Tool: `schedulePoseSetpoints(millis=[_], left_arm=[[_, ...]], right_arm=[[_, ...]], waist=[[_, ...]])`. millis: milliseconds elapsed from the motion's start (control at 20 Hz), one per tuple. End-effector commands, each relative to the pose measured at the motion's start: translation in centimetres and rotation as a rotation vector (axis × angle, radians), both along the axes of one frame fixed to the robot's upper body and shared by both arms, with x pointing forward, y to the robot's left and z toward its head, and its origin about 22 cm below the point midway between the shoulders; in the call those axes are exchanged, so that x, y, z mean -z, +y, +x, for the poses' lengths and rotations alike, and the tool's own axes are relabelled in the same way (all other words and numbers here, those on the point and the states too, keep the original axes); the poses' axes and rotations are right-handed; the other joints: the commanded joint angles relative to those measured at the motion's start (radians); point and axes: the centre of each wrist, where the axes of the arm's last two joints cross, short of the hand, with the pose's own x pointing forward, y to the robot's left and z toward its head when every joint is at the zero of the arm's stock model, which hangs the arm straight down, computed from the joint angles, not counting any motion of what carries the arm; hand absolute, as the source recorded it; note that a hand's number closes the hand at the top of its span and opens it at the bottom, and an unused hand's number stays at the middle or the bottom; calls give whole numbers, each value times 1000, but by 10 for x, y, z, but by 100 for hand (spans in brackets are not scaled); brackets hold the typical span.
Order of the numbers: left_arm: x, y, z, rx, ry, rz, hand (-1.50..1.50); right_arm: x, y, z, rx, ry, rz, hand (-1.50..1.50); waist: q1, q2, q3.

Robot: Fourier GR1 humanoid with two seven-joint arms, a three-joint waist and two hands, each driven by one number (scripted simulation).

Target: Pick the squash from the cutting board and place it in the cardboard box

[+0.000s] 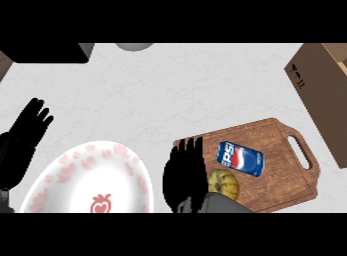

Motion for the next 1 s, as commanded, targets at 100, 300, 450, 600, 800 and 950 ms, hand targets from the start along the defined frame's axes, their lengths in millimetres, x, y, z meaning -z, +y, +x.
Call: schedulePoseSetpoints(millis=[100, 300, 450, 600, 800, 950], left_arm=[[-12, -3, 15, -10, -13, 10, 0], [-2, 0, 6, -14, 3, -6, 0], [8, -7, 2, 11, 14, 2, 0], [0, -2, -1, 2, -4, -7, 0], [-6, -19, 1, 11, -7, 2, 0], [-8, -12, 6, 7, -3, -2, 0]], right_arm=[[8, 14, -15, 69, -87, -170, -150], [12, 11, -21, 87, -77, -207, -150], [20, 11, -16, 103, -66, -234, -150], [31, 11, -19, 119, -62, -239, -150], [29, 11, -18, 141, -78, -267, -150], [31, 10, -11, 145, -93, -282, -150]], waist=[[-1, 3, 0], [0, 1, 0], [3, 2, 0], [7, 3, 1], [10, 1, 0], [2, 3, 1]])
